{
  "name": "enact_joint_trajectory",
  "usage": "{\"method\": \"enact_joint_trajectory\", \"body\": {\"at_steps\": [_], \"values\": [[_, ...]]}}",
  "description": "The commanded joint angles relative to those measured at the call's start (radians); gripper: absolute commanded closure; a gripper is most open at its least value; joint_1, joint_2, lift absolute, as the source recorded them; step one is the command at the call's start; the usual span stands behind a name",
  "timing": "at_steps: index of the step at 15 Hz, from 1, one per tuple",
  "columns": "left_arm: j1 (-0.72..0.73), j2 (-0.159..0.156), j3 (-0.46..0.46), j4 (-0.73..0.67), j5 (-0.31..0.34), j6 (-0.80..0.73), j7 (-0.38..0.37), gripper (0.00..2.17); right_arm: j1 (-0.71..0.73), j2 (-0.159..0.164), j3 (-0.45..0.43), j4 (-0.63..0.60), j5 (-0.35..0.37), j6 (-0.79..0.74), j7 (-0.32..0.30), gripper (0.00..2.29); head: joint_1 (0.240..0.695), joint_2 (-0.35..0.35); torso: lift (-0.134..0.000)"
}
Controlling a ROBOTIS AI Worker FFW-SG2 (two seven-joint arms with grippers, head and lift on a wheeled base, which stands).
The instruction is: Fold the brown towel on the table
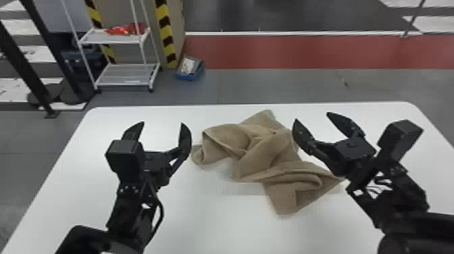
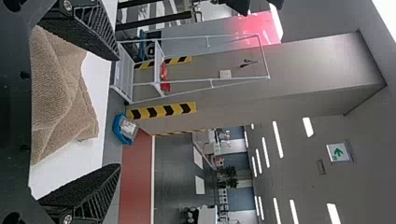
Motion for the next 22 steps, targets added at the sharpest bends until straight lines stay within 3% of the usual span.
{"method": "enact_joint_trajectory", "body": {"at_steps": [1,11,16,19,22], "values": [[0.000,0.000,0.000,0.001,-0.001,-0.015,0.000,0.09,0.000,0.001,-0.002,0.000,-0.004,0.000,0.000,0.07,0.695,0.039,-0.124],[0.009,0.001,-0.003,0.003,0.003,-0.039,0.028,0.09,0.009,0.001,-0.021,0.000,-0.003,-0.021,0.000,0.07,0.695,0.037,-0.124],[0.049,0.006,-0.020,0.008,0.035,-0.039,0.057,0.09,0.064,0.001,-0.140,0.008,0.008,-0.021,0.023,0.07,0.695,0.015,-0.124],[0.060,0.010,-0.060,0.006,0.068,-0.015,0.088,0.10,0.086,0.001,-0.234,0.015,0.023,0.000,0.023,0.11,0.695,-0.047,-0.124],[0.060,0.017,-0.099,0.001,0.140,0.062,0.086,0.11,0.094,0.001,-0.311,0.023,0.033,0.080,0.023,0.18,0.695,-0.115,-0.124]]}}
